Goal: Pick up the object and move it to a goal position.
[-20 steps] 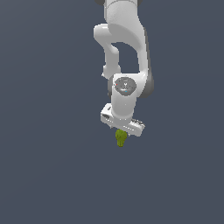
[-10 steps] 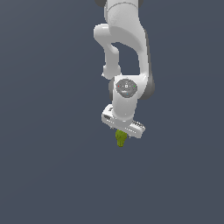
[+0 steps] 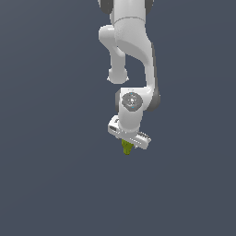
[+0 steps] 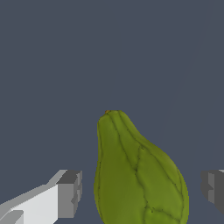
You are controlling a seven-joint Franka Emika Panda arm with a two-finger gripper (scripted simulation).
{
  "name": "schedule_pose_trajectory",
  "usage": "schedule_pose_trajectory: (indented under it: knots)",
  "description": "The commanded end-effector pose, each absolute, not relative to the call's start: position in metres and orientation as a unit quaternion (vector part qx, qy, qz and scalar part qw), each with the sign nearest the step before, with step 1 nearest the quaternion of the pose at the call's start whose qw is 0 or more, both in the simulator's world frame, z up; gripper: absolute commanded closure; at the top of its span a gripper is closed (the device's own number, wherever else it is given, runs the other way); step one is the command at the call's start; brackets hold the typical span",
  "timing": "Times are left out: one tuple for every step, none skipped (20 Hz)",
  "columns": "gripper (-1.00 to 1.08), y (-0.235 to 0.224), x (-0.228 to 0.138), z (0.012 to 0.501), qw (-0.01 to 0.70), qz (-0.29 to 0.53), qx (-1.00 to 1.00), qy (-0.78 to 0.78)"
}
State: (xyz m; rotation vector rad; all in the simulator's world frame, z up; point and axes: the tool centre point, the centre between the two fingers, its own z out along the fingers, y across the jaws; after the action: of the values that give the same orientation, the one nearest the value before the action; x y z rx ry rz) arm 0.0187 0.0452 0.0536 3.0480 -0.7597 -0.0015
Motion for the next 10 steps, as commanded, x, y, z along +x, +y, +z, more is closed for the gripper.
schedule_pose_trajectory:
  knots:
    - [-0.92, 0.0451, 0.0189, 0.0444, 0.000, 0.000, 0.970, -0.242]
    - [-0.92, 0.0452, 0.0191, 0.0424, 0.000, 0.000, 0.970, -0.242]
    - [-0.92, 0.0453, 0.0195, 0.0413, 0.000, 0.000, 0.970, -0.242]
    - [-0.92, 0.0454, 0.0198, 0.0408, 0.000, 0.000, 0.970, -0.242]
    - [-0.92, 0.0454, 0.0200, 0.0408, 0.000, 0.000, 0.970, -0.242]
    - [1.08, 0.0454, 0.0200, 0.0408, 0.000, 0.000, 0.970, -0.242]
    - [1.08, 0.0454, 0.0200, 0.0408, 0.000, 0.000, 0.970, -0.242]
    - [1.08, 0.0454, 0.0200, 0.0408, 0.000, 0.000, 0.970, -0.242]
    - [1.08, 0.0454, 0.0200, 0.0408, 0.000, 0.000, 0.970, -0.242]
    - [1.08, 0.0454, 0.0200, 0.0408, 0.000, 0.000, 0.970, -0.242]
